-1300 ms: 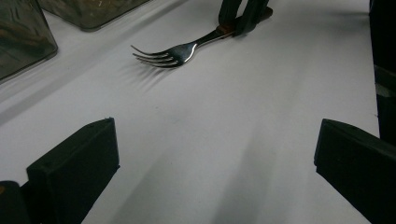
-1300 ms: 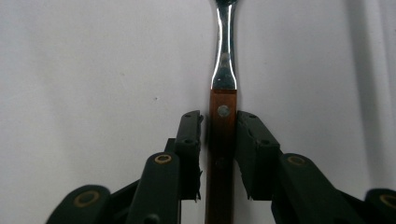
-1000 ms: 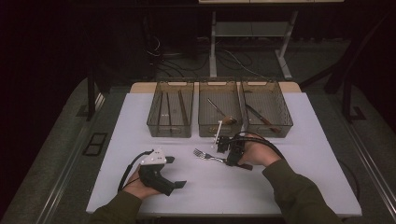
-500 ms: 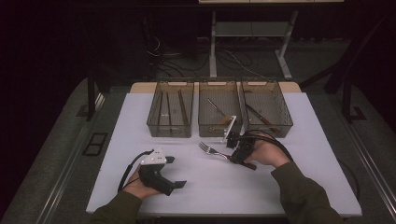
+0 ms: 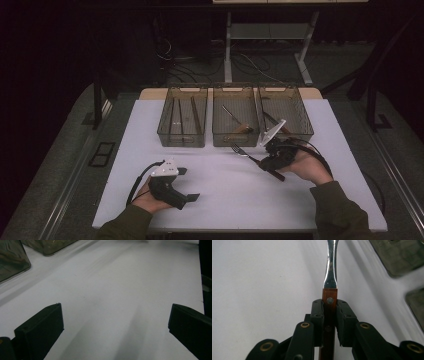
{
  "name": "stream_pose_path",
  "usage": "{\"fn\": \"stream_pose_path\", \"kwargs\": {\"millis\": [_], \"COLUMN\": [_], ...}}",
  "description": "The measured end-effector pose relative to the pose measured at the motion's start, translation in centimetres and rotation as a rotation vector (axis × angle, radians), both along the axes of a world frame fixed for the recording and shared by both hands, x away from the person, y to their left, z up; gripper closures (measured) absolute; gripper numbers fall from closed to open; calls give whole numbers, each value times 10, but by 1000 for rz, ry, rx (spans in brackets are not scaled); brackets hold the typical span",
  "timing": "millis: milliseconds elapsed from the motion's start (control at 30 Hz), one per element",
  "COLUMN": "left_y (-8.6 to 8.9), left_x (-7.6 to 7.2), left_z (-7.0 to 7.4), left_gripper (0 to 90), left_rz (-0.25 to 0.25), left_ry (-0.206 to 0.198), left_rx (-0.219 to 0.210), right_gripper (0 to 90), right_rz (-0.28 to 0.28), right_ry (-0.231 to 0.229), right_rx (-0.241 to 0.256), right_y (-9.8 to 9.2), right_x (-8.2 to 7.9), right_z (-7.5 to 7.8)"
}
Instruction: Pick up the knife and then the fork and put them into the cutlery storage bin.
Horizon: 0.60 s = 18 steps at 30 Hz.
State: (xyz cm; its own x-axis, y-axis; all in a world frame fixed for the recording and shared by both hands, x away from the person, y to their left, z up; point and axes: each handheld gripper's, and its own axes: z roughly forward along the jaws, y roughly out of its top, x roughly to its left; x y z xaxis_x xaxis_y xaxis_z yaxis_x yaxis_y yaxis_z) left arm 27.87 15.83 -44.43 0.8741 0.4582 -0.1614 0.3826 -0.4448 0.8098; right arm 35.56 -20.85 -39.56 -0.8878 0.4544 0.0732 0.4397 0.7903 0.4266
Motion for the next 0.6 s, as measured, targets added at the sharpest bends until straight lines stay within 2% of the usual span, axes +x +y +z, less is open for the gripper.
{"fn": "stream_pose_path", "kwargs": {"millis": [133,300,600], "left_y": [0,-1,-1], "left_x": [0,-1,-1], "left_z": [1,1,1], "left_gripper": [0,0,0], "left_rz": [-2,-6,-5], "left_ry": [-2,-4,-3], "left_rx": [2,3,-3], "right_gripper": [775,775,775], "right_rz": [-36,-67,-123], "right_ry": [0,-4,-41], "right_rx": [56,103,214], "right_y": [-14,-29,-53], "right_x": [-3,-4,-4], "right_z": [3,6,16]}}
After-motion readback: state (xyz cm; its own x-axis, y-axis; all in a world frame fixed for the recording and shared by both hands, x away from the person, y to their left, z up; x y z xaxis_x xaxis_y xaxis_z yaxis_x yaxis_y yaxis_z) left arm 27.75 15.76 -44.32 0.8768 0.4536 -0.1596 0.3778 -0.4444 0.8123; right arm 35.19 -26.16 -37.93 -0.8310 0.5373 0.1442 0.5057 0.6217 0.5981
